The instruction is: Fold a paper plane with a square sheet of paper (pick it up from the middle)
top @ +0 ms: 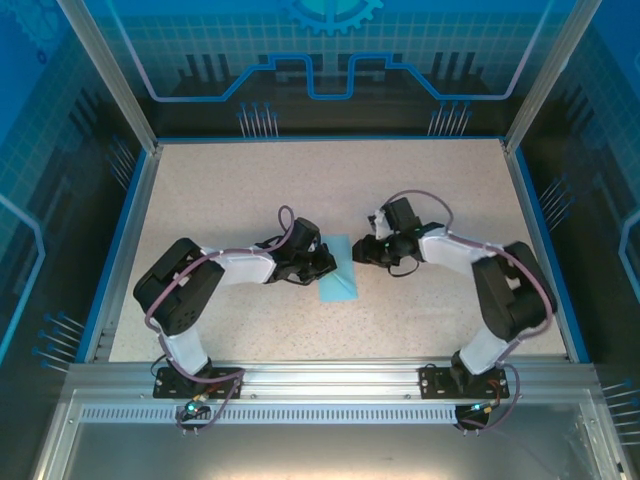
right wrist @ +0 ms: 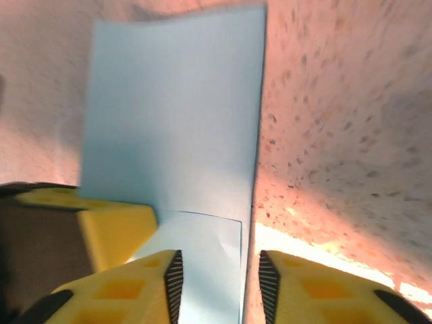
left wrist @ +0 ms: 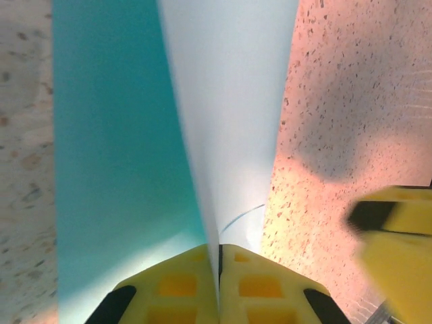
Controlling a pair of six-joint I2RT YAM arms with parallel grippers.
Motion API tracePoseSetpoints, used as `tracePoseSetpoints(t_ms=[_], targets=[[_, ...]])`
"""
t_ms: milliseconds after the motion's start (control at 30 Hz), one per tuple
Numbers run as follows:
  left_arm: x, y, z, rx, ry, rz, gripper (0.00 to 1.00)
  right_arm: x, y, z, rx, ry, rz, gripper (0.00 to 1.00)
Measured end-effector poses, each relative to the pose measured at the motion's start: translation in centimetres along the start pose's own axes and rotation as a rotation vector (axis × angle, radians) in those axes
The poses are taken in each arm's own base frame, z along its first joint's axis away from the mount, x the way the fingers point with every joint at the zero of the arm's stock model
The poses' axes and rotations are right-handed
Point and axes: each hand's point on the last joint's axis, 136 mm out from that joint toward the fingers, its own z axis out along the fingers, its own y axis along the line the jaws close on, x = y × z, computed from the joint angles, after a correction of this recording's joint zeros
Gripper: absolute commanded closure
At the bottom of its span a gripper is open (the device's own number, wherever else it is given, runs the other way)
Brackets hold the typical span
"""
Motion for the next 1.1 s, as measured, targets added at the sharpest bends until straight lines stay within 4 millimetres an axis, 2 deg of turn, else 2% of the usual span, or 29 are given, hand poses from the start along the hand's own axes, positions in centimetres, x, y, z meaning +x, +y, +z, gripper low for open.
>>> tracePoseSetpoints(t_ms=[133,267,500,633,733,800,867,1100], targets=[[-0.1,0.2,-2.3,-0.063,-0.021,0.058,0.99,-2.4,1.6,-4.8,0.010,-0.174,-0.053,0.30],[-1.1,-0.7,-5.8,-0.146,-0.071,0.149,0.99,-2.4,0.9,-7.7,0.058,-0.278,-0.073,0.19],[-4.0,-2.1,-13.2,-0.319,-0.229,0.304,1.00,-1.0,-1.9,-8.5,0.161,-0.307,-0.045,0.11],[-5.7,-1.4,-17.0,-0.480,-0.318,0.365,0.99,-0.9,-2.6,-8.7,0.195,-0.316,-0.029,0.10],[-6.4,-0.4,-18.6,-0.600,-0.353,0.399,0.99,-0.9,-3.0,-8.6,0.213,-0.322,-0.012,0.08],[-6.7,0.3,-18.6,-0.669,-0.357,0.416,0.99,-0.8,-3.4,-8.6,0.227,-0.326,0.002,0.08],[-6.8,1.3,-17.7,-0.752,-0.342,0.437,0.98,-0.9,-3.7,-8.7,0.241,-0.333,0.016,0.07],[-6.0,4.7,-11.7,-0.995,-0.228,0.528,0.97,-0.8,-4.7,-8.6,0.273,-0.334,0.060,0.08]])
